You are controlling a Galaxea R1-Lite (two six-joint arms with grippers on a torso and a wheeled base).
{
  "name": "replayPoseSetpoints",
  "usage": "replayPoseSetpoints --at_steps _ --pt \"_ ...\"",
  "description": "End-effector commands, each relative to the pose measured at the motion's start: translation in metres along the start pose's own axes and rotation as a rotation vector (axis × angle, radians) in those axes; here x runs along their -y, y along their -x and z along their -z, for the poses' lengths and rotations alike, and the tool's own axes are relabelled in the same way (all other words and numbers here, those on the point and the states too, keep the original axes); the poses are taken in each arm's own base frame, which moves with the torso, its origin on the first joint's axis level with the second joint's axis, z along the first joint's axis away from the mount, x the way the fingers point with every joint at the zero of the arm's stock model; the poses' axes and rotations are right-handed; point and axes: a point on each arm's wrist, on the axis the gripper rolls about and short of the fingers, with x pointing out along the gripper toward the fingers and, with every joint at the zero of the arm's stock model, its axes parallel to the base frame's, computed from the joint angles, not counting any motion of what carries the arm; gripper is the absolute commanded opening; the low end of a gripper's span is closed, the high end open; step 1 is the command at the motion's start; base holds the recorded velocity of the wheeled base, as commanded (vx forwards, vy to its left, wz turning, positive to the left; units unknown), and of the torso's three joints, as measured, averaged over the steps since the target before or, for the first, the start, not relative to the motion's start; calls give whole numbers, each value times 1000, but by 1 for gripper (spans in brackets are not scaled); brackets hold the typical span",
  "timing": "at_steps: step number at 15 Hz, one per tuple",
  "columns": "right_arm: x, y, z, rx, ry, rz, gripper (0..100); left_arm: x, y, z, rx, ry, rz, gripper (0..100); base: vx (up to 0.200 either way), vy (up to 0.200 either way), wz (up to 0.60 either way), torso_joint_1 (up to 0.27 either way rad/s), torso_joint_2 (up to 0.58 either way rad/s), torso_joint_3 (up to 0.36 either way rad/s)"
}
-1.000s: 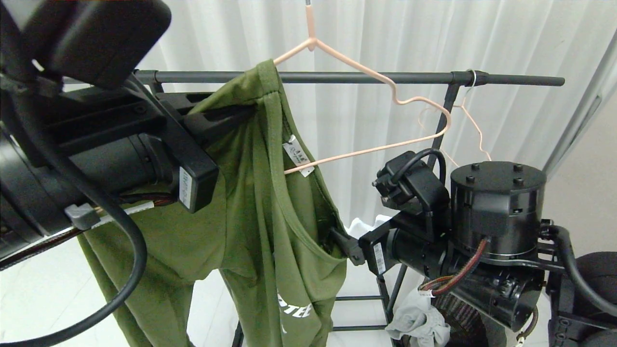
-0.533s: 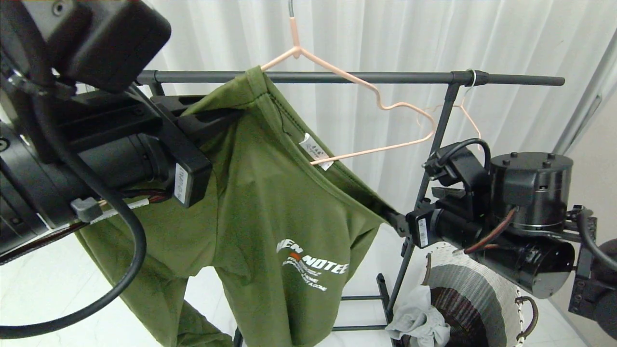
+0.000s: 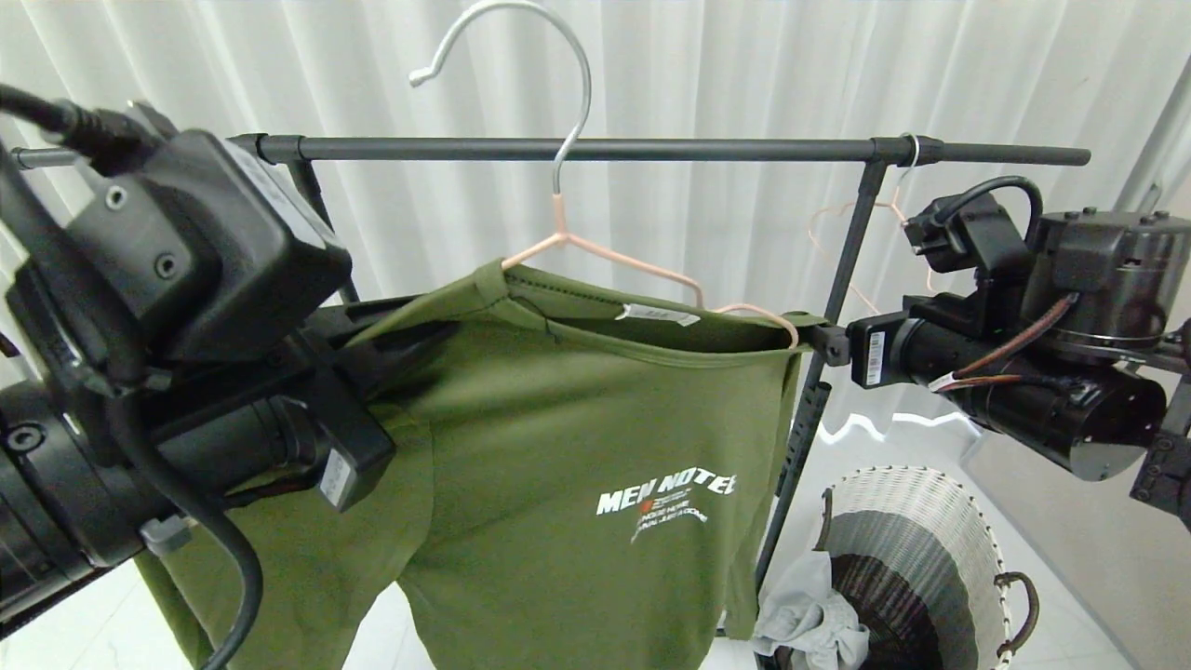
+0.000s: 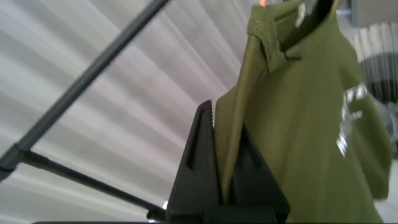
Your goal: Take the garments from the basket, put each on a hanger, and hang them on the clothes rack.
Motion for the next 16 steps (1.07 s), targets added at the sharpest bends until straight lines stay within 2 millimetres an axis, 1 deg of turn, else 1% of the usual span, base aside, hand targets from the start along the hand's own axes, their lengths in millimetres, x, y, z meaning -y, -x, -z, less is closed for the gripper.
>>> replayPoseSetpoints --at_steps 1,3,5,6,7,8,9,10,16 --pt "4 8 -9 33 -13 4 100 3 3 11 -37 -11 1 0 0 0 0 0 0 0" --pt "6 19 -17 61 -22 -6 100 3 2 20 -77 -14 -11 0 0 0 0 0 0 0" --pt "2 32 -22 71 -23 -37 100 0 -1 22 -96 -12 -28 0 0 0 0 0 0 0" --pt "2 32 -22 71 -23 -37 100 0 -1 22 -96 -12 -28 0 0 0 0 0 0 0" --pt "-10 53 -22 50 -4 -115 100 -3 -1 24 -113 -7 -53 0 0 0 0 0 0 0" --pt "-13 59 -22 44 1 -139 100 -3 -1 24 -117 -1 -58 0 0 0 0 0 0 0" --pt "-20 72 -20 18 23 -198 100 -3 0 23 -108 3 -64 0 0 0 0 0 0 0" --pt "-22 77 -18 1 35 -229 100 -4 0 21 -92 5 -69 0 0 0 0 0 0 0" --pt "-27 78 -19 21 147 -334 100 1 2 13 -35 9 -47 0 0 0 0 0 0 0"
